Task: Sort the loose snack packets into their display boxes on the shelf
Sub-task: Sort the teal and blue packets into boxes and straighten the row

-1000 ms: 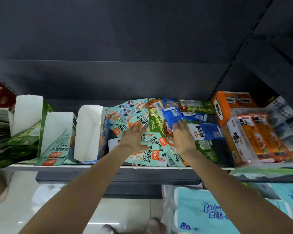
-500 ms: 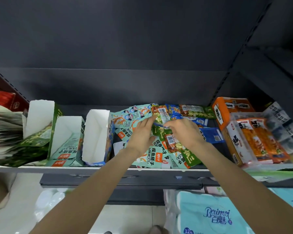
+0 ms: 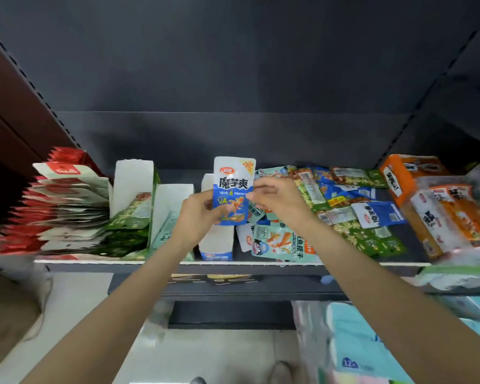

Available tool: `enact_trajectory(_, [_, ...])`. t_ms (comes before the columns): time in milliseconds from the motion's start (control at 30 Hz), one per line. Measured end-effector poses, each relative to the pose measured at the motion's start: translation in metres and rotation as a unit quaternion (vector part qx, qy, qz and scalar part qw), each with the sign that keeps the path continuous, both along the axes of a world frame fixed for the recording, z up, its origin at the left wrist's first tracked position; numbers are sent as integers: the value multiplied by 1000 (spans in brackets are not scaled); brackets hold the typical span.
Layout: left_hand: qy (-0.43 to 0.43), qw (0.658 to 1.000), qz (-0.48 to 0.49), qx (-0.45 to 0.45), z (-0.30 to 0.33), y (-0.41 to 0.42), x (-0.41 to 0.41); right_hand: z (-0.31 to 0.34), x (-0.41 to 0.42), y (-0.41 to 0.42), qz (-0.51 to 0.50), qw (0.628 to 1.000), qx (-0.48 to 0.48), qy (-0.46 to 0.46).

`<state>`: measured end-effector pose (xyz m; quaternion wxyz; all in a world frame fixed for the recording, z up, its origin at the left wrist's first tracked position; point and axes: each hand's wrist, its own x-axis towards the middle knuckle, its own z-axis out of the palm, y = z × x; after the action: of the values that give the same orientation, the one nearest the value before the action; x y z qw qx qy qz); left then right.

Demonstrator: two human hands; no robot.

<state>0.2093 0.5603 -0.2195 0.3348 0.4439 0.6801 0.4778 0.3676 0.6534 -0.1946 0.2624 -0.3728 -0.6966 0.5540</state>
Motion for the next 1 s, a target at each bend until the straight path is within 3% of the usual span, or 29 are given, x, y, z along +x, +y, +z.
enact_trajectory(67, [-13,999,-20,-23,-4,-12,-18,-9,-19,-14,-6,998,39,-40])
enact_trajectory(167, [76,997,-14,-18,-8,-22,-39,-23,-34,-33,-38,994,68,-76])
enact_trajectory(433, [197,977,-74,-13,-20,-45,-59,-41,-40,-67,-63,977,155,-136])
enact_trajectory(500, [259,958,-113,-50,-25,-48,-59,-47,-40,-75,-53,968,161,-187])
enact_trajectory(633, [401,888,-208,-91,-25,-50,-50,-53,-35,-82,0,942,140,-306])
enact_trajectory(767, [456,834,-275,-142,-22,-48,-47,-51,-30,-79,45,934,145,-324])
enact_trajectory(867, [380,874,-254,-162,-21,-46,-47,-49,-25,-74,29,953,120,-277])
enact_trajectory(1000, [272,932,-208,-115,-7,-43,-31,-47,-14,-64,-28,967,111,-225])
